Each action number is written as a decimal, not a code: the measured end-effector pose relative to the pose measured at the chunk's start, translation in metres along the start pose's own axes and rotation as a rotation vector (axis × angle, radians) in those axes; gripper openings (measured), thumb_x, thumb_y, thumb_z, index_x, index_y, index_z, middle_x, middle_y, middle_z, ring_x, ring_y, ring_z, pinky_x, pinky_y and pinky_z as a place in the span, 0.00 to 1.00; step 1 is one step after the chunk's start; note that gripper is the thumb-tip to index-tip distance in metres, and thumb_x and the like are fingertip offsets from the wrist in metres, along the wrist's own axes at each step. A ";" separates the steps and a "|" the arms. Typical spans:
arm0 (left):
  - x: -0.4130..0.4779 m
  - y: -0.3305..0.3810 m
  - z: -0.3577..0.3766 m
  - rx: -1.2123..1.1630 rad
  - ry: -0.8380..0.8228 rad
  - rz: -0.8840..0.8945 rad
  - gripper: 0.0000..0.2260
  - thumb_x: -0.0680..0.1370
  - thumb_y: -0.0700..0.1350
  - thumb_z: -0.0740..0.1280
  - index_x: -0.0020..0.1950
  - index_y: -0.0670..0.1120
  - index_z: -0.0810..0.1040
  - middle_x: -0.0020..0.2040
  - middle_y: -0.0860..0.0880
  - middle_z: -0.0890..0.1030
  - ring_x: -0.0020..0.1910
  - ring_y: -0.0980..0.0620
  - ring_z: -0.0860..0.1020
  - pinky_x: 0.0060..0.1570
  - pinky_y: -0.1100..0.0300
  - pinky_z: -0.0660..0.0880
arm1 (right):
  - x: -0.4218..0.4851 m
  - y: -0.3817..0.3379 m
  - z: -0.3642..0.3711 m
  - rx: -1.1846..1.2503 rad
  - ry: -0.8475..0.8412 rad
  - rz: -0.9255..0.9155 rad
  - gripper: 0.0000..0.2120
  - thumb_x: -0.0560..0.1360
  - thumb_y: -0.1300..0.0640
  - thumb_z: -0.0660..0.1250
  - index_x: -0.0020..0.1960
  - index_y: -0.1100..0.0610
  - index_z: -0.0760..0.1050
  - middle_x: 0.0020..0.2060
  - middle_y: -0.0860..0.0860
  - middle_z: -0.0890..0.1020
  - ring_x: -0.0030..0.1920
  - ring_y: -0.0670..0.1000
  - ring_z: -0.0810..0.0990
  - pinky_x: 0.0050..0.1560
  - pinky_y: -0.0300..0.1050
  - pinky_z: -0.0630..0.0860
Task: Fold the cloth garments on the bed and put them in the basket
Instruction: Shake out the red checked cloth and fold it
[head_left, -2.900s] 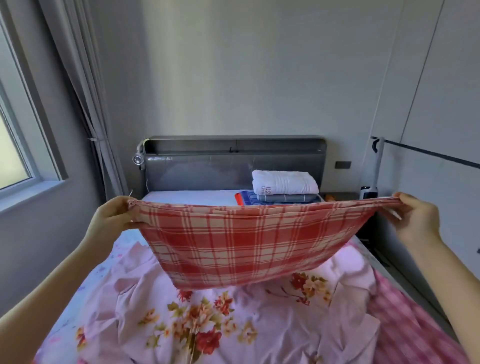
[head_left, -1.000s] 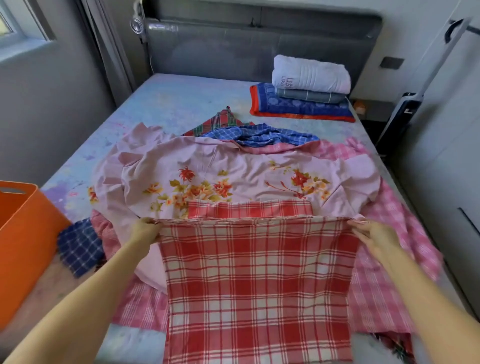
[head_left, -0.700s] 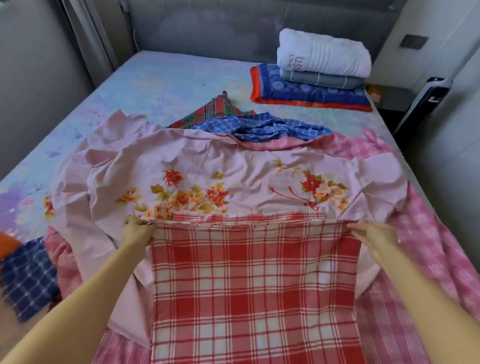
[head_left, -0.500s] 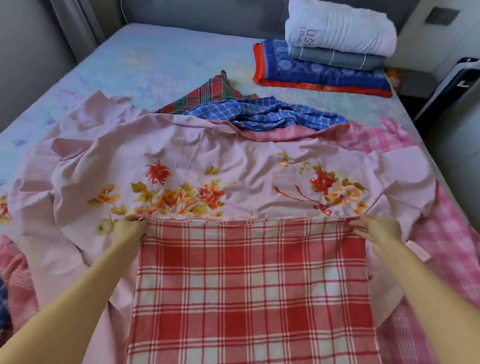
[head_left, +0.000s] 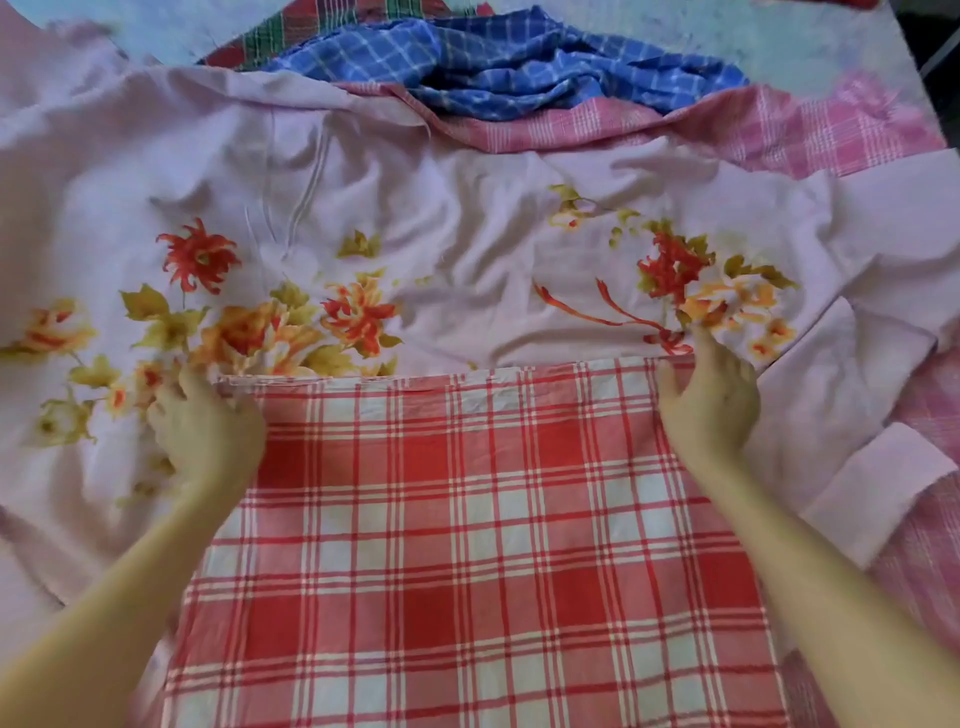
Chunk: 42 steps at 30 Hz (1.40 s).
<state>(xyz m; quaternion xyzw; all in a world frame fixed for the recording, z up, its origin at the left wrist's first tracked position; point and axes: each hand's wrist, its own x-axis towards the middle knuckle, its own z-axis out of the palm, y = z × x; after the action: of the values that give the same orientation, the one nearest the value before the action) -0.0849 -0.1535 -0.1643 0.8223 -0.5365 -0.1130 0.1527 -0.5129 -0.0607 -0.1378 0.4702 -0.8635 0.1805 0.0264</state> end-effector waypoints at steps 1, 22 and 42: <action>-0.027 0.011 0.001 0.021 0.029 0.187 0.21 0.75 0.43 0.63 0.67 0.38 0.68 0.66 0.33 0.69 0.65 0.32 0.66 0.65 0.42 0.62 | -0.019 -0.011 -0.001 -0.025 0.034 -0.173 0.20 0.75 0.54 0.62 0.66 0.58 0.72 0.57 0.59 0.80 0.57 0.63 0.76 0.58 0.56 0.71; -0.303 -0.179 -0.056 0.363 -0.383 0.354 0.24 0.80 0.50 0.49 0.74 0.41 0.63 0.72 0.38 0.66 0.72 0.36 0.62 0.69 0.39 0.57 | -0.342 0.121 -0.080 -0.311 -0.476 0.126 0.27 0.76 0.50 0.48 0.70 0.61 0.67 0.63 0.69 0.72 0.58 0.70 0.74 0.50 0.64 0.75; -0.350 -0.223 -0.132 -1.033 -0.496 -1.072 0.07 0.80 0.36 0.60 0.42 0.39 0.72 0.35 0.43 0.79 0.35 0.51 0.79 0.46 0.59 0.80 | -0.360 0.157 -0.157 1.108 -0.570 1.288 0.07 0.77 0.67 0.60 0.45 0.58 0.74 0.27 0.48 0.83 0.28 0.44 0.82 0.26 0.38 0.78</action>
<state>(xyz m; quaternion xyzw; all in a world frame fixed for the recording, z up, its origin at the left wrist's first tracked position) 0.0111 0.2685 -0.1176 0.7445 0.0358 -0.5870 0.3160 -0.4609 0.3579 -0.1137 -0.1335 -0.7226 0.4276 -0.5265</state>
